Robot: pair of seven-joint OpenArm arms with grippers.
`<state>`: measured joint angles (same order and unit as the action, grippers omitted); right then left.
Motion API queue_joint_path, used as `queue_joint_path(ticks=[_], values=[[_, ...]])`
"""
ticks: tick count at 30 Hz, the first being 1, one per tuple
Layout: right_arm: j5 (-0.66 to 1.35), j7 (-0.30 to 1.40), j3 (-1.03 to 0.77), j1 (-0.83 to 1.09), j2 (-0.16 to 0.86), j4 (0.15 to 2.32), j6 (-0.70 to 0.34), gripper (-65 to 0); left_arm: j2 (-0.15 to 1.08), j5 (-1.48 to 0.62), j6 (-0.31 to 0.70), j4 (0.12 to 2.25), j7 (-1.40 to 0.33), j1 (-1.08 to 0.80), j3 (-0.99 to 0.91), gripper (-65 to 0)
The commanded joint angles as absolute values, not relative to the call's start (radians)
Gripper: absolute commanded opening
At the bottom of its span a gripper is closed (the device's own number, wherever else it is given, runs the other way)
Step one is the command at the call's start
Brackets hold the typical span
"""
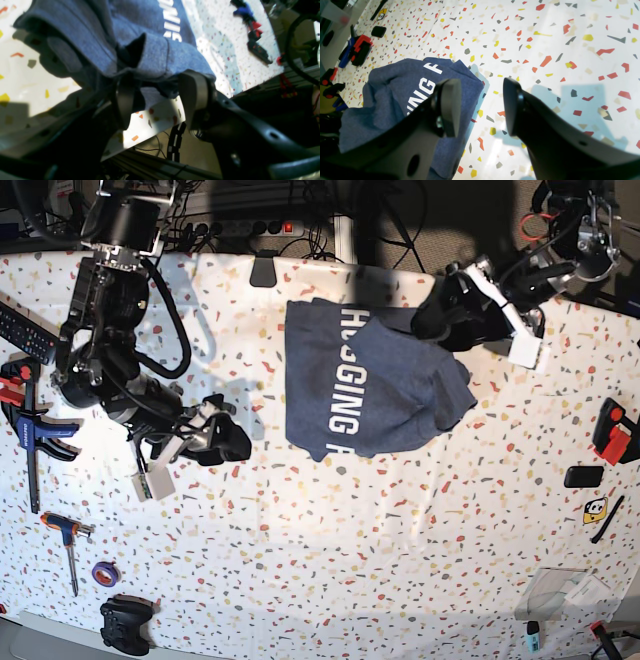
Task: Fold the T-shirt properly
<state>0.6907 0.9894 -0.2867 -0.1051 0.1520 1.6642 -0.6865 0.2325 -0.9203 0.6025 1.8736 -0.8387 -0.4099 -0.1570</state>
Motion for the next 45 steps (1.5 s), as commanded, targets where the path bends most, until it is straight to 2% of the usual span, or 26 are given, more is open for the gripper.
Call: queue_joint_path(ticks=[1, 3, 5, 9, 20, 24, 27, 30, 32, 33, 36, 40, 45], values=[[0.717, 0.969, -0.288, -0.124, 0.158, 1.681, -0.698, -37.4, 0.238, -0.943, 0.613, 1.890, -0.818, -0.408, -0.162, -34.6], [0.717, 0.969, -0.288, -0.124, 0.158, 1.681, -0.698, -37.4, 0.234, -0.942, 0.613, 1.890, -0.818, -0.408, -0.162, -37.7], [0.717, 0.969, -0.288, -0.124, 0.158, 1.681, -0.698, -37.4, 0.227, -0.942, 0.613, 1.890, -0.815, -0.407, -0.162, -44.4], [0.717, 0.970, -0.288, -0.124, 0.158, 1.681, -0.698, -37.4, 0.228, -0.942, 0.613, 1.890, -0.788, -0.408, -0.162, -65.0], [0.717, 0.970, -0.288, -0.124, 0.159, 1.681, -0.698, -37.4, 0.228, -0.894, 0.613, 1.890, -0.722, -0.407, -0.162, -65.0], [0.717, 0.970, -0.288, -0.124, 0.159, 1.681, -0.698, -37.4, 0.228, -0.749, 0.616, 1.890, -0.598, -0.407, -0.162, -65.0], [0.717, 0.969, -0.288, -0.124, 0.159, 1.681, -0.698, -37.4, 0.236, -0.613, 0.692, 1.891, -0.500, -0.407, -0.162, -65.0], [0.717, 0.969, -0.288, -0.124, 0.159, 1.681, -0.698, -37.4, 0.247, -0.500, 0.698, 1.892, -0.422, -0.407, -0.162, -64.5], [0.717, 0.970, -0.288, -0.124, 0.161, 1.681, -0.698, -37.4, 0.262, -0.410, 0.698, 1.892, -0.348, -0.407, -0.162, -54.9], [0.717, 0.969, -0.288, -0.124, 0.161, 1.681, -0.698, -37.4, 0.273, -0.350, 0.698, 1.892, -0.294, -0.407, -0.162, -53.7], [0.717, 0.969, -0.288, -0.124, 0.161, 1.681, -0.698, -37.4, 0.316, -0.134, 0.698, 1.892, -0.115, -0.408, -0.162, -53.7], [0.717, 0.969, -0.288, -0.124, 0.161, 1.681, -0.698, -37.4, 0.361, 0.120, 0.698, 1.892, 0.018, -0.410, -0.162, -53.7], [0.717, 0.969, -0.288, -0.124, 0.161, 1.681, -0.698, -37.4, 0.423, 0.282, 0.698, 1.892, 0.141, -0.416, -0.162, -53.3]])
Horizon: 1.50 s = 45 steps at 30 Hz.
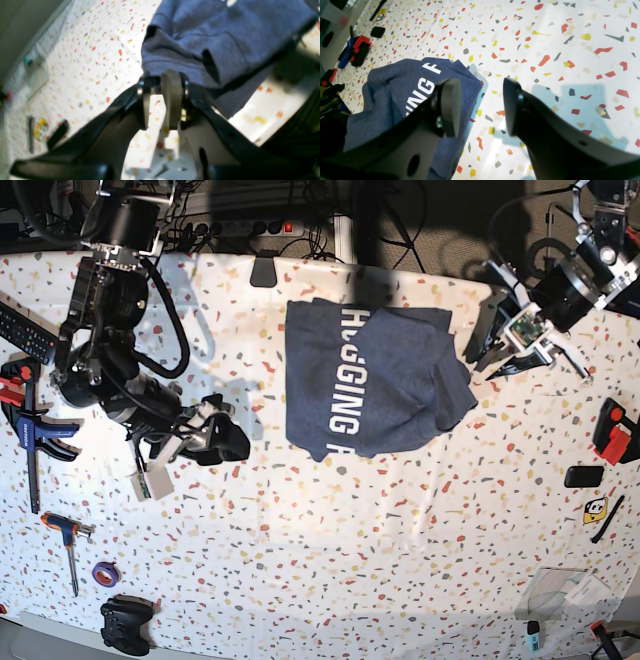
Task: Fold the T-shirt properly
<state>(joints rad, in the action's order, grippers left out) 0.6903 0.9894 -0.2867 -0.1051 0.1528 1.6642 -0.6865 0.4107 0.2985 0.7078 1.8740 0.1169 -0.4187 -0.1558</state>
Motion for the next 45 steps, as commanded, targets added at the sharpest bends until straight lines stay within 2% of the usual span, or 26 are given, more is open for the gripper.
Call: queue_joint_path(ticks=[1, 5, 12, 18, 20, 30, 34, 39, 45], values=[[0.717, 0.969, -0.288, -0.124, 0.161, 1.681, -0.698, -37.4, 0.439, 0.292, 0.698, 1.892, 0.161, -0.416, -0.162, -52.3], [0.713, 0.970, -0.288, -0.124, 0.161, 1.681, -0.698, -37.4, 0.493, 0.291, 0.698, 1.892, 0.204, -0.417, -0.162, -47.7], [0.706, 0.970, -0.288, -0.124, 0.160, 1.678, -0.698, -37.4, 0.519, 0.440, 0.698, 1.899, 0.313, -0.508, -0.162, -47.3], [0.706, 0.970, -0.288, -0.124, 0.160, 1.677, -0.698, -37.4, 0.517, 0.751, 0.698, 1.899, 0.617, -0.565, -0.162, -47.3], [0.705, 0.972, -0.288, -0.123, 0.160, 1.677, -0.698, -37.4, 0.511, 0.830, 0.698, 1.899, 0.672, -0.565, -0.162, -47.3], [0.706, 0.976, -0.288, -0.115, 0.160, 1.677, -0.698, -37.4, 0.469, 0.863, 0.628, 1.899, 0.749, -0.548, -0.162, -47.3], [0.706, 0.978, -0.288, -0.112, 0.160, 1.677, -0.698, -37.4, 0.406, 0.864, 0.629, 1.899, 0.754, -0.513, -0.158, -47.3], [0.706, 0.981, -0.288, -0.101, 0.161, 1.677, -0.698, -37.4, 0.397, 0.869, 0.630, 1.899, 0.726, -0.493, -0.113, -47.3], [0.706, 0.981, -0.288, -0.099, 0.161, 1.677, -0.698, -37.4, 0.397, 1.058, 0.614, 1.899, 0.651, -0.493, 0.013, -47.3]])
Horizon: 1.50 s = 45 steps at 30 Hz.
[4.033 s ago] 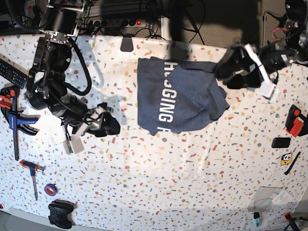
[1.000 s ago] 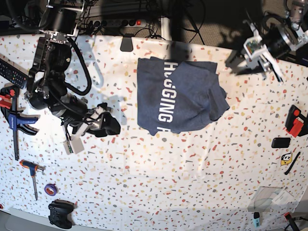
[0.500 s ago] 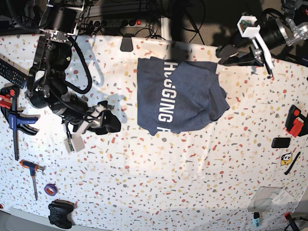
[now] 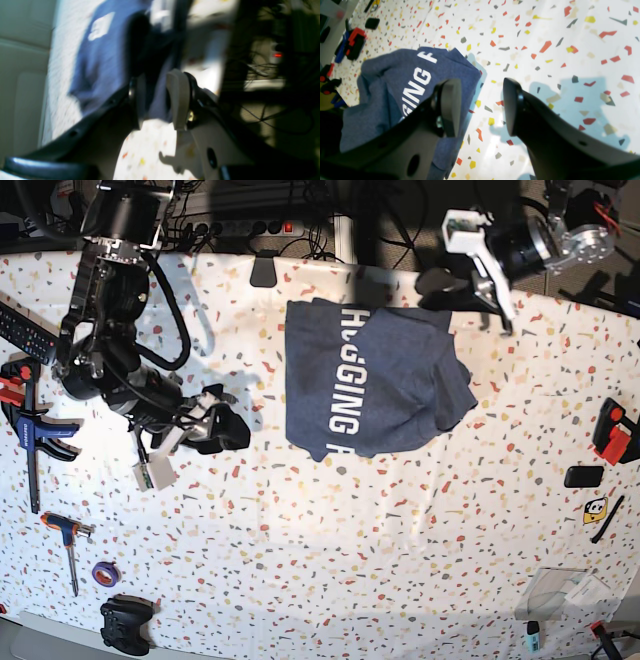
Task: Fold the T-shirt properly
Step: 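Pinch the folded shirt's edge with the left gripper and pull it flat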
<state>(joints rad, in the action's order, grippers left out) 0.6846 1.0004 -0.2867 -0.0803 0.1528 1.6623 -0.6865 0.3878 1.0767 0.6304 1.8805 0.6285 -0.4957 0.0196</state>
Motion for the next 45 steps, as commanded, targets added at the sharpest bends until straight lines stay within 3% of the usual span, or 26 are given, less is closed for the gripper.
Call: queue_joint_path(ticks=[1, 8, 12, 16, 26, 38, 45], values=[[0.706, 0.981, -0.288, -0.099, 0.161, 1.677, -0.698, -37.4, 0.397, 1.058, 0.595, 1.899, 0.650, -0.493, 0.024, -47.3], [0.706, 0.989, -0.288, -0.099, 0.174, 1.677, -0.698, -37.4, 0.397, 0.961, 0.467, 1.899, 0.500, -0.493, 0.027, -47.3], [0.706, 0.989, -0.288, -0.099, 0.178, 1.677, -0.698, -37.4, 0.397, 0.857, 0.436, 1.899, 0.498, -0.493, 0.027, -47.3], [0.706, 0.989, -0.288, -0.096, 0.181, 1.677, -0.698, -37.4, 0.397, 0.736, 0.437, 1.899, 0.497, -0.493, 0.026, -47.3], [0.706, 0.992, -0.288, -0.096, 0.183, 1.677, -0.698, -37.4, 0.396, 0.685, 0.430, 1.899, 0.493, -0.493, 0.012, -47.3], [0.706, 0.993, -0.288, -0.096, 0.183, 1.677, -0.698, -37.4, 0.397, 0.856, 0.431, 1.899, 0.519, -0.490, 0.016, -47.3], [0.706, 1.011, -0.288, -0.096, 0.183, 1.677, -0.698, -37.4, 0.397, 0.856, 0.513, 1.898, 0.520, -0.448, 0.016, -48.2]])
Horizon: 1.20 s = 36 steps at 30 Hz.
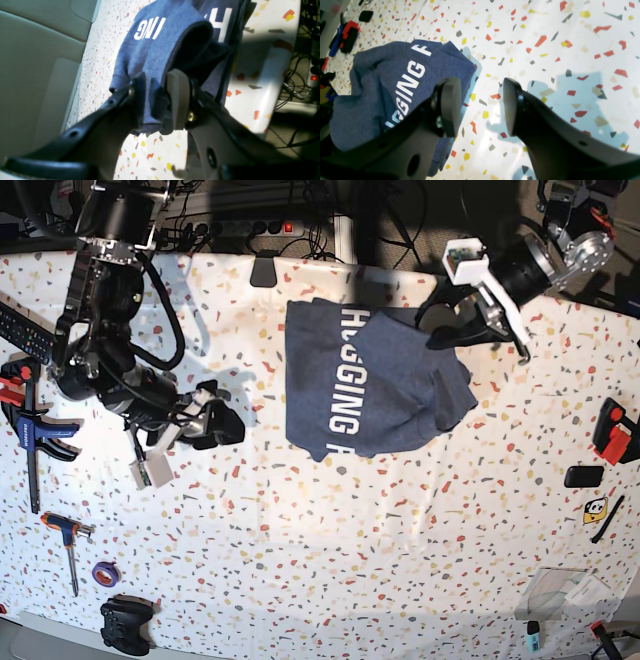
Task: Fold the T-shirt properly
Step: 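Pinch the folded shirt's edge with the left gripper and pull it flat, then grasp the shirt's opposite edge with the right gripper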
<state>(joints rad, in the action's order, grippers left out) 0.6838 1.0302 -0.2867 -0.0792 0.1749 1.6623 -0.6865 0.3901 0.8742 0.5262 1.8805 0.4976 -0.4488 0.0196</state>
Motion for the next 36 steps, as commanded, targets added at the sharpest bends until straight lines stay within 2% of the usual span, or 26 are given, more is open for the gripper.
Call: queue_joint_path(ticks=[1, 4, 8, 12, 17, 25, 26, 28, 29, 30, 36], values=[[0.706, 1.011, -0.288, -0.096, 0.183, 1.677, -0.698, -37.4, 0.397, 0.856, 0.513, 1.898, 0.516, -0.448, 0.016, -50.8], [0.706, 1.010, -0.288, -0.096, 0.183, 1.677, -0.698, -37.4, 0.397, 0.856, 0.517, 1.898, 0.479, -0.449, 0.016, -65.0], [0.706, 1.007, -0.288, -0.097, 0.183, 1.677, -0.698, -37.4, 0.397, 0.844, 0.527, 1.898, 0.356, -0.452, 0.014, -65.0], [0.707, 1.003, -0.288, -0.097, 0.183, 1.677, -0.698, -37.4, 0.397, 0.702, 0.523, 1.898, 0.103, -0.448, -0.001, -65.0], [0.710, 1.003, -0.288, -0.097, 0.183, 1.677, -0.698, -37.4, 0.397, 0.546, 0.523, 1.898, -0.099, -0.449, -0.088, -65.0], [0.717, 1.003, -0.288, -0.097, 0.183, 1.677, -0.698, -37.4, 0.397, 0.363, 0.524, 1.898, -0.193, -0.454, -0.134, -65.0], [0.717, 1.003, -0.288, -0.097, 0.183, 1.677, -0.698, -37.4, 0.397, 0.361, 0.524, 1.898, -0.193, -0.454, -0.134, -63.0], [0.717, 1.003, -0.288, -0.097, 0.183, 1.677, -0.698, -37.4, 0.397, 0.375, 0.512, 1.898, -0.194, -0.454, -0.137, -49.0], [0.717, 1.003, -0.288, -0.097, 0.183, 1.677, -0.698, -37.4, 0.397, 0.388, 0.485, 1.898, -0.194, -0.454, -0.137, -43.5], [0.717, 1.003, -0.288, -0.097, 0.183, 1.677, -0.698, -37.4, 0.397, 0.413, 0.439, 1.898, -0.195, -0.454, -0.137, -40.8], [0.719, 1.003, -0.288, -0.097, 0.183, 1.677, -0.698, -37.4, 0.397, 0.615, 0.126, 1.898, -0.303, -0.447, -0.137, -42.0]])
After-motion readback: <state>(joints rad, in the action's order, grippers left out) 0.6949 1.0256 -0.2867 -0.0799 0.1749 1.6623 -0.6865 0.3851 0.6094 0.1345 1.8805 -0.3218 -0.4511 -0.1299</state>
